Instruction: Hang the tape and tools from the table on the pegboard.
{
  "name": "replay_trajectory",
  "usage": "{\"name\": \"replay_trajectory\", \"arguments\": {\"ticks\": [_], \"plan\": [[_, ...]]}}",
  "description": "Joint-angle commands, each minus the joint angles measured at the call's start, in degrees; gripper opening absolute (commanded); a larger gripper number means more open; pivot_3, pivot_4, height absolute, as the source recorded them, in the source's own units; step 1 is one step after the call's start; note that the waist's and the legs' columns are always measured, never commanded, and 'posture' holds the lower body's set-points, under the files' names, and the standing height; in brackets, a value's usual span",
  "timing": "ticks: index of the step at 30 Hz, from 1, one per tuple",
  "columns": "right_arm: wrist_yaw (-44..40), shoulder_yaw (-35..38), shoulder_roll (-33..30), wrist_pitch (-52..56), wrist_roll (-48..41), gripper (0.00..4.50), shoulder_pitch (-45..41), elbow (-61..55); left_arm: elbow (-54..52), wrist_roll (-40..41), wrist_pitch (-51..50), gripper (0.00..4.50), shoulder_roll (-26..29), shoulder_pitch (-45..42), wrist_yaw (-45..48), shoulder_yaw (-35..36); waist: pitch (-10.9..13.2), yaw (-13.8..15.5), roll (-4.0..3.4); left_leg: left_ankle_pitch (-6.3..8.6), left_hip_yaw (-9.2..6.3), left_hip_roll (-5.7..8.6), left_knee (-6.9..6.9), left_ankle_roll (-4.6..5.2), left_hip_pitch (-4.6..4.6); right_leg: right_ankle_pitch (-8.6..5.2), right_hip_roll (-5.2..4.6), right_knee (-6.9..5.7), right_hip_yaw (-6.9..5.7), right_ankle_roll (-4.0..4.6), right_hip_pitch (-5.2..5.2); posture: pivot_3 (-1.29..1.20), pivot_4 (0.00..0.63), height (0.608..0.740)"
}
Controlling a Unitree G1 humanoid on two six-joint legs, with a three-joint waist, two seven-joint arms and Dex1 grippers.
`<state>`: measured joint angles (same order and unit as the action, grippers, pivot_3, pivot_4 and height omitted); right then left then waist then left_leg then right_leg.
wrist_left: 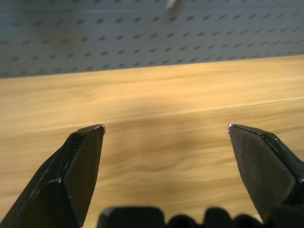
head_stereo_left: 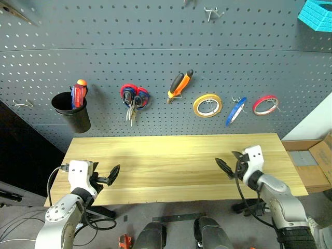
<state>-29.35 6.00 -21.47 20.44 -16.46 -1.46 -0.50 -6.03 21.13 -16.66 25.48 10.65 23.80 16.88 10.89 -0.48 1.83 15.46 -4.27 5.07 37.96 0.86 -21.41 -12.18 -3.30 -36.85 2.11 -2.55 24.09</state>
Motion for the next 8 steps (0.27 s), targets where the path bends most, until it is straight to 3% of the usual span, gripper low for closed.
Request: {"name": "replay_trajectory", "arguments": {"ticks": [1, 8], "plan": [[0.3, 3.8, -1.7, -4.5, 0.5, 4.5, -0.3, 2.6, 1.6, -0.7, 3.1, 4.45, 1.2, -1.0, 1.1, 2.2, -0.3, -0.2, -0.09, 0.01, 0.04, 0.0, 0.0, 0.01, 0.01, 0.0, 0.0, 0.01, 0.0, 0.0, 0.0, -0.06, 0.116, 0.74], [0.0, 5.2, -2.1, -8.3, 0.5, 4.5, -2.9, 9.7, 4.2, -1.1, 6.1, 4.45, 1.1, -1.7, 2.7, 2.8, -1.5, -0.9, -0.12, 0.07, 0.19, -0.1, 0.0, 0.12, 0.51, -0.2, 0.02, 0.11, 0.02, -0.33, -0.52, -0.05, 0.082, 0.74]]}}
